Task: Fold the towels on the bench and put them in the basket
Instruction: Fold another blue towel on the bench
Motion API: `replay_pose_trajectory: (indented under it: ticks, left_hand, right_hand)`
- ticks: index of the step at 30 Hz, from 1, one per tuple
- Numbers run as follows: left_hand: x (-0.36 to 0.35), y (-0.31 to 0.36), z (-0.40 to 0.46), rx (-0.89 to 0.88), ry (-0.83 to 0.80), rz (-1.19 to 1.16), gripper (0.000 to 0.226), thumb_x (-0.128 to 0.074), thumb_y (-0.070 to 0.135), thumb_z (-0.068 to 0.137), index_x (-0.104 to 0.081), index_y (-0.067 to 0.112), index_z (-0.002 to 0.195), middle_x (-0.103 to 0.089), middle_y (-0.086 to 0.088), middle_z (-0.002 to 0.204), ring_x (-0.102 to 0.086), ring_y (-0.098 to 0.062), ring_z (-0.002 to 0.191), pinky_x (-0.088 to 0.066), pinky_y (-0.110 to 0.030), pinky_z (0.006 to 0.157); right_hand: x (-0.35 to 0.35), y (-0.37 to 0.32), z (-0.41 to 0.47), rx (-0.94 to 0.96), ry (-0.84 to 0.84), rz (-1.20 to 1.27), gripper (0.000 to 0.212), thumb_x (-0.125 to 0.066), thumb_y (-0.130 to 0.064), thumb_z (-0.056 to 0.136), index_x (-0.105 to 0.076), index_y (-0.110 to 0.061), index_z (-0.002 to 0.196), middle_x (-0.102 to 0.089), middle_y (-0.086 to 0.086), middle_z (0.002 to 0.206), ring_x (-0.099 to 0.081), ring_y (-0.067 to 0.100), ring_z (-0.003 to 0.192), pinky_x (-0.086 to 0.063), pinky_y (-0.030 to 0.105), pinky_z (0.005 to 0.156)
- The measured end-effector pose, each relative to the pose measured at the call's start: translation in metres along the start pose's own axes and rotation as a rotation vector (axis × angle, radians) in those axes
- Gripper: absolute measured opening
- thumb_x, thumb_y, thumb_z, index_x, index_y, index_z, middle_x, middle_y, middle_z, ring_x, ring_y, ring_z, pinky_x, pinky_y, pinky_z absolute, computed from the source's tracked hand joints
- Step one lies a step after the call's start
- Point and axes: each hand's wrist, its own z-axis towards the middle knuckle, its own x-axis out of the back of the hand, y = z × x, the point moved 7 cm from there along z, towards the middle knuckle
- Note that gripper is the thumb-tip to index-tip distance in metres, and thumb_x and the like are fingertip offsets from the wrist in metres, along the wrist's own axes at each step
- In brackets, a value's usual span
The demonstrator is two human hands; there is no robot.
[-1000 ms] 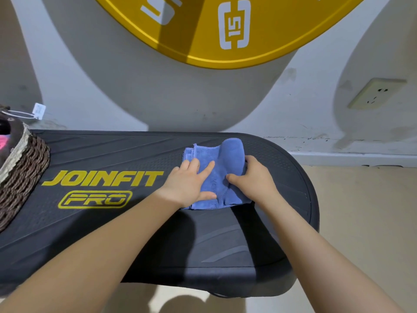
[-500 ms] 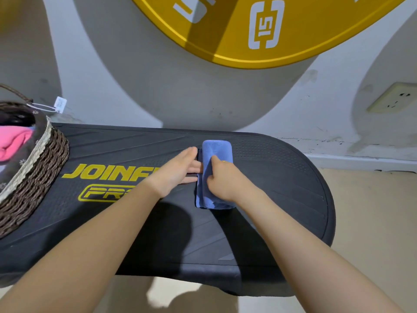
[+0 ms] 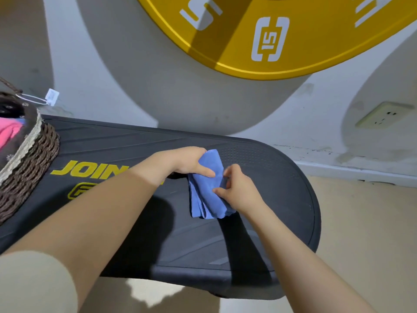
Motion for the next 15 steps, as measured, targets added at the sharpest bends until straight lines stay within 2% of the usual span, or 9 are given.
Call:
replay_pose_trajectory:
  ticks: [2, 4, 6, 8, 10, 11, 12, 14, 15]
  left_hand:
    - [-0.003, -0.01, -0.009, 0.007, -0.029, -0.098, 0.043, -0.07, 0.047, 0.074, -0.055, 0.014, 0.098, -0.063, -0.001, 0.1, -0.059, -0.025, 0.095, -0.046, -0.035, 0.081]
    - [-0.008, -0.016, -0.017, -0.005, -0.038, -0.181, 0.039, -0.071, 0.045, 0.073, -0.056, 0.019, 0.097, -0.062, 0.001, 0.103, -0.059, -0.022, 0.098, -0.046, -0.033, 0.083]
    - [-0.007, -0.019, -0.024, -0.035, 0.006, -0.166, 0.038, -0.07, 0.044, 0.075, -0.051, 0.019, 0.097, -0.053, 0.0, 0.11, -0.049, -0.021, 0.104, -0.043, -0.033, 0.087]
    - [0.0, -0.016, -0.039, -0.102, 0.077, -0.078, 0.046, -0.068, 0.043, 0.078, -0.051, 0.014, 0.11, -0.039, 0.0, 0.128, -0.035, -0.021, 0.118, -0.036, -0.034, 0.099]
    - [0.01, -0.011, -0.062, -0.193, 0.135, -0.019, 0.058, -0.069, 0.04, 0.079, -0.047, 0.009, 0.124, -0.033, 0.004, 0.141, -0.027, -0.02, 0.129, -0.03, -0.034, 0.106]
    - [0.016, -0.011, -0.076, -0.233, 0.148, -0.017, 0.054, -0.069, 0.039, 0.079, -0.048, 0.01, 0.12, -0.043, 0.002, 0.131, -0.035, -0.02, 0.123, -0.033, -0.034, 0.1]
    - [0.024, -0.013, -0.093, -0.257, 0.156, -0.029, 0.047, -0.07, 0.038, 0.079, -0.049, 0.011, 0.11, -0.051, 0.0, 0.111, -0.045, -0.022, 0.106, -0.038, -0.034, 0.088]
    - [0.045, -0.024, -0.125, -0.252, 0.187, -0.096, 0.042, -0.072, 0.039, 0.076, -0.046, 0.012, 0.097, -0.045, 0.003, 0.077, -0.041, -0.019, 0.073, -0.035, -0.032, 0.064]
    - [0.06, -0.034, -0.143, -0.248, 0.213, -0.134, 0.042, -0.073, 0.039, 0.075, -0.046, 0.013, 0.093, -0.04, 0.004, 0.068, -0.035, -0.017, 0.066, -0.03, -0.03, 0.058]
  right_hand:
    - [-0.009, 0.009, -0.005, -0.105, -0.02, -0.059, 0.051, -0.069, -0.036, 0.078, -0.04, -0.014, 0.113, -0.048, -0.002, 0.103, -0.053, 0.02, 0.09, -0.047, 0.036, 0.075]
    - [-0.018, 0.012, -0.01, -0.153, -0.016, -0.123, 0.056, -0.067, -0.042, 0.077, -0.044, -0.013, 0.118, -0.047, 0.002, 0.114, -0.052, 0.023, 0.104, -0.049, 0.039, 0.083]
    - [-0.023, 0.011, -0.013, -0.175, 0.011, -0.16, 0.046, -0.065, -0.045, 0.075, -0.052, -0.016, 0.108, -0.047, 0.003, 0.113, -0.048, 0.024, 0.109, -0.049, 0.038, 0.084]
    - [-0.028, 0.008, -0.016, -0.18, 0.006, -0.126, 0.033, -0.066, -0.045, 0.072, -0.055, -0.021, 0.091, -0.05, 0.004, 0.107, -0.046, 0.022, 0.108, -0.047, 0.034, 0.078]
    - [-0.03, -0.002, -0.022, -0.173, -0.026, -0.04, 0.028, -0.071, -0.04, 0.07, -0.053, -0.021, 0.08, -0.053, 0.004, 0.098, -0.047, 0.019, 0.094, -0.041, 0.028, 0.067]
    - [-0.031, -0.01, -0.027, -0.168, -0.041, 0.035, 0.03, -0.074, -0.035, 0.069, -0.054, -0.016, 0.08, -0.052, 0.003, 0.091, -0.047, 0.018, 0.084, -0.038, 0.026, 0.062]
    - [-0.033, -0.022, -0.034, -0.162, -0.06, 0.116, 0.034, -0.076, -0.031, 0.068, -0.055, -0.01, 0.085, -0.052, 0.002, 0.085, -0.047, 0.018, 0.077, -0.037, 0.026, 0.06]
    - [-0.037, -0.049, -0.047, -0.142, -0.101, 0.262, 0.046, -0.078, -0.028, 0.064, -0.054, -0.005, 0.097, -0.056, 0.001, 0.082, -0.05, 0.016, 0.071, -0.038, 0.027, 0.061]
    - [-0.04, -0.068, -0.053, -0.126, -0.119, 0.32, 0.051, -0.078, -0.029, 0.061, -0.054, -0.006, 0.099, -0.058, 0.0, 0.082, -0.052, 0.014, 0.071, -0.04, 0.026, 0.061]
